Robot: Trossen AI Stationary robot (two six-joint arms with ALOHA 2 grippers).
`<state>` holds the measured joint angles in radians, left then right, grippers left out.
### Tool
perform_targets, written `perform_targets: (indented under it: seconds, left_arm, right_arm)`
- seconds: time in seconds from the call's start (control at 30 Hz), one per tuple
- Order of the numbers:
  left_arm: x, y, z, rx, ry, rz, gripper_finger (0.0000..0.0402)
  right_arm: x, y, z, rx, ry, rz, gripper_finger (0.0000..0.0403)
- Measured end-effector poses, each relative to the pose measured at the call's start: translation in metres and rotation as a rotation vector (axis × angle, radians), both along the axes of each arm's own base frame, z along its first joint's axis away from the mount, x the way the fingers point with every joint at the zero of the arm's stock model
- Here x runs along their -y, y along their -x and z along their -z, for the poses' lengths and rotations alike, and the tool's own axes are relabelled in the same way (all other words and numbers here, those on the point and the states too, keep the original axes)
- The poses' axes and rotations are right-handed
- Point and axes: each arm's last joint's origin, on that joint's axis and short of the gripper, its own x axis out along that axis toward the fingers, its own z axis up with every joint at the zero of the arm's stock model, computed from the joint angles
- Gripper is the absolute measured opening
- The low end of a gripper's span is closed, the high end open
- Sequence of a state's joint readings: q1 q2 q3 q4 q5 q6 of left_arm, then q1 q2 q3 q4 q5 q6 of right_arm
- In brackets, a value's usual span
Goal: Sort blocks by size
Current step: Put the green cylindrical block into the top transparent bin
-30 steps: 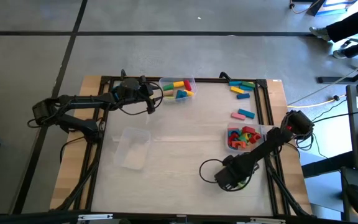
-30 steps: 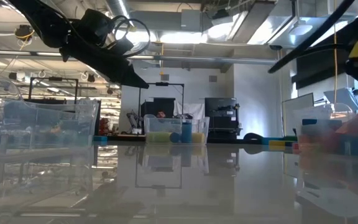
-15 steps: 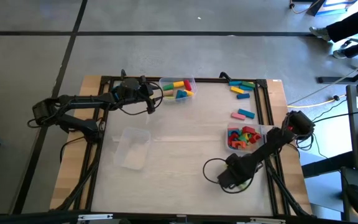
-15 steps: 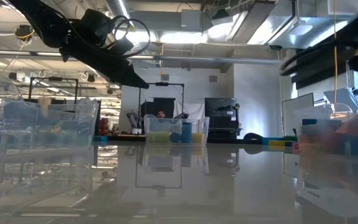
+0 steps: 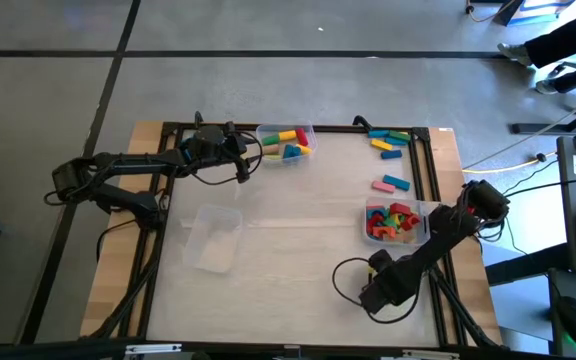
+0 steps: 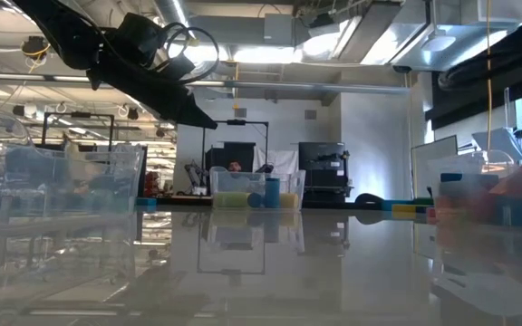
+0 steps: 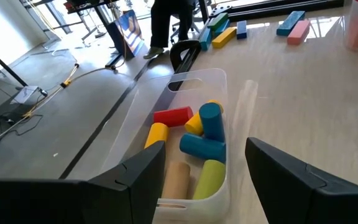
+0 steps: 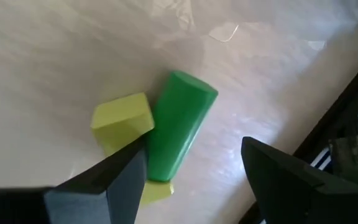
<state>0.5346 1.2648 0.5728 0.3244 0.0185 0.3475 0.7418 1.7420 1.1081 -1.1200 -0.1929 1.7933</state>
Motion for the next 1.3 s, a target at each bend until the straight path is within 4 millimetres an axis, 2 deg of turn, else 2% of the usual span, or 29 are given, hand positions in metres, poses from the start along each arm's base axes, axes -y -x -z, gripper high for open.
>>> perform_targets:
  seconds: [0.27, 0.67, 1.13, 1.3]
  left_arm:
    - [0.0, 0.0, 0.0, 0.0, 0.0, 0.0, 0.0218]
    - [0.0, 0.0, 0.0, 0.002, 0.004, -0.002, 0.0218]
    - [0.0, 0.0, 0.0, 0.003, 0.006, -0.003, 0.0218]
    - [0.0, 0.0, 0.0, 0.003, 0.006, -0.003, 0.0218]
  right_arm:
    - [0.006, 0.007, 0.016, -0.018, 0.009, 0.02, 0.0257]
    - [0.008, 0.003, 0.017, 0.075, 0.079, -0.044, 0.0252]
    - [0.008, 0.003, 0.017, 0.081, 0.07, -0.062, 0.0123]
    - [0.008, 0.003, 0.016, 0.076, 0.069, -0.068, 0.0111]
